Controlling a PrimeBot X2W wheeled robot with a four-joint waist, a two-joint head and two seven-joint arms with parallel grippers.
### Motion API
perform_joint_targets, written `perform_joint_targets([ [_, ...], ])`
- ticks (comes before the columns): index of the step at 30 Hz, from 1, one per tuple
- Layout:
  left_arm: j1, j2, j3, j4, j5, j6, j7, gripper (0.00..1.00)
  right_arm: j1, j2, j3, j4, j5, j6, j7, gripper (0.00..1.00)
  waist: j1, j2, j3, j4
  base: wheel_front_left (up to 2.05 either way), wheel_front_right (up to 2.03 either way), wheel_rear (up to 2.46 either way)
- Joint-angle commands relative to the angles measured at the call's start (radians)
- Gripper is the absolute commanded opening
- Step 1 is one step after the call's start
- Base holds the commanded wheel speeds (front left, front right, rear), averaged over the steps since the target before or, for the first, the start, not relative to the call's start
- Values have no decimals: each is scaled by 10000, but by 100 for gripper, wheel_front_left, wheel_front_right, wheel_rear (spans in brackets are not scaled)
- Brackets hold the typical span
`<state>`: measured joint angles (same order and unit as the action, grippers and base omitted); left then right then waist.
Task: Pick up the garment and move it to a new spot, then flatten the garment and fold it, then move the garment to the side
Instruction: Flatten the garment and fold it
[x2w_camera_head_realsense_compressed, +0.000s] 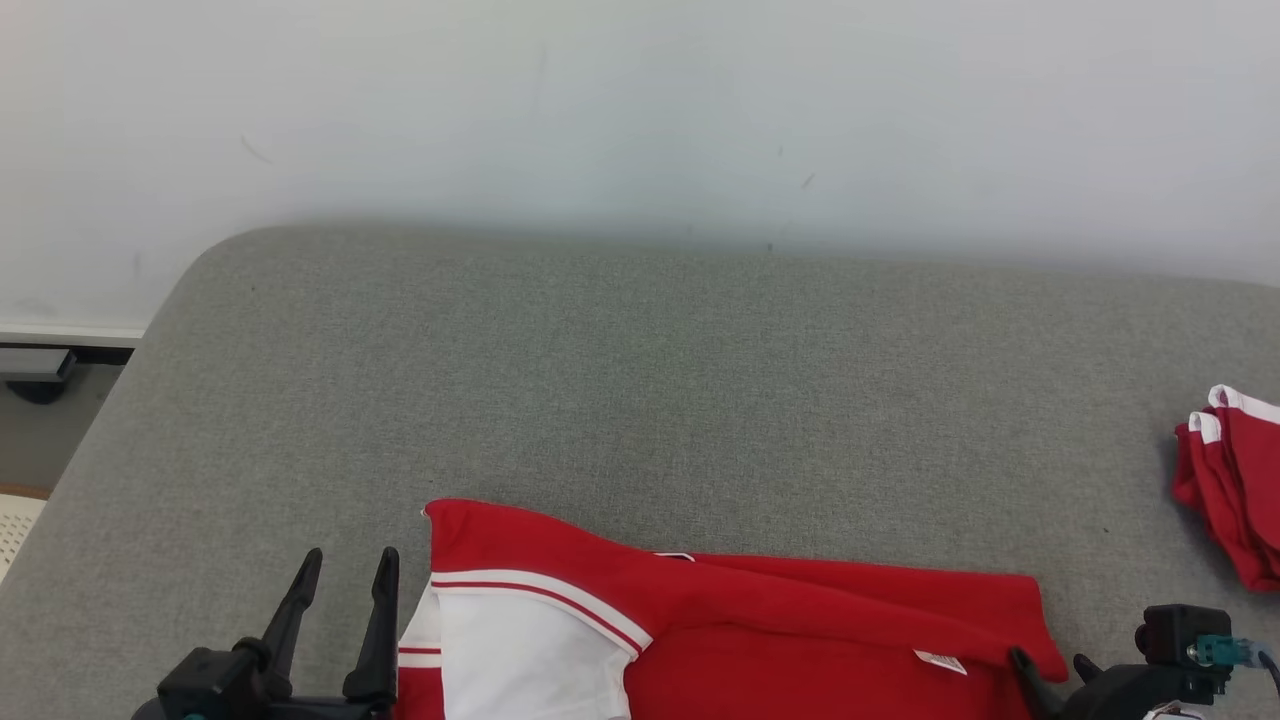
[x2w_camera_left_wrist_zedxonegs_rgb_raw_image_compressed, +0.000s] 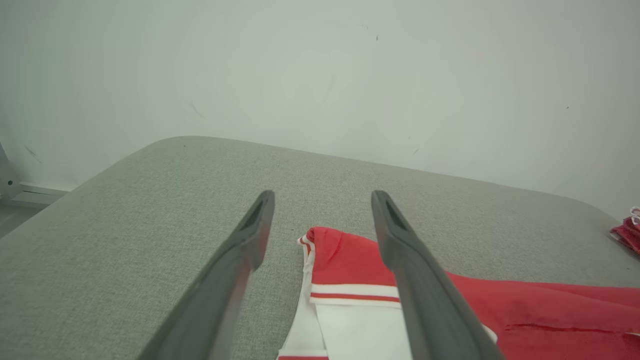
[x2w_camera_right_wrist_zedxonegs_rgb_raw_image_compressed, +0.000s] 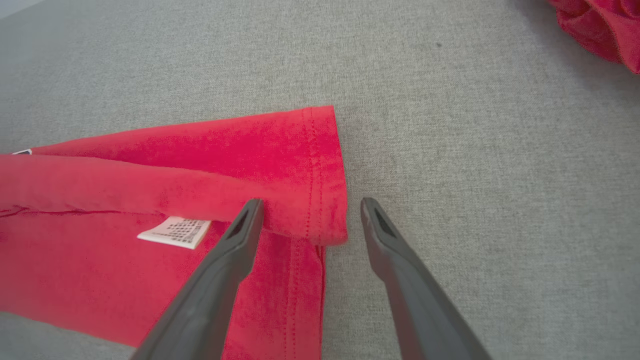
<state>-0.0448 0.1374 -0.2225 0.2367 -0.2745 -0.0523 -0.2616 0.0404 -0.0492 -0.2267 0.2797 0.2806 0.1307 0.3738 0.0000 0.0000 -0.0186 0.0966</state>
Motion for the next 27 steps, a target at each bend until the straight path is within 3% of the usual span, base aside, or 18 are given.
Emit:
perform_joint_targets([
  [1, -48, 6, 56, 23, 68, -6, -49, 100, 52, -32, -57, 45, 7, 0, -41, 100, 0, 0, 14, 21, 0, 0, 0],
  [20, -287, -192, 266, 105, 393, -264, -49, 100, -977, -9, -56, 2497, 256, 0, -352, 100, 0, 0, 421, 453, 0, 0, 0],
  [21, -295, -200, 286, 112, 402, -275, -49, 100, -1051, 2, -18, 2600, 287, 0, -356, 94, 0, 0, 437, 473, 0, 0, 0],
  [22, -303, -206, 303, 122, 419, -289, -49, 100, -1117, 7, 14, 2705, 332, 1, -342, 47, 0, 0, 444, 490, 0, 0, 0],
  [24, -327, -234, 328, 151, 445, -313, -49, 100, -1216, 31, 116, 2887, 422, 1, -298, 19, 0, 0, 446, 526, 0, 0, 0],
  [25, -336, -249, 335, 168, 459, -325, -49, 100, -1254, 33, 129, 2974, 486, 1, -266, 0, 0, 0, 443, 541, 0, 0, 0],
  [27, -347, -275, 356, 192, 451, -344, -49, 100, -1301, 18, 143, 3105, 488, 0, -205, 0, 0, 0, 421, 560, 0, 0, 0],
])
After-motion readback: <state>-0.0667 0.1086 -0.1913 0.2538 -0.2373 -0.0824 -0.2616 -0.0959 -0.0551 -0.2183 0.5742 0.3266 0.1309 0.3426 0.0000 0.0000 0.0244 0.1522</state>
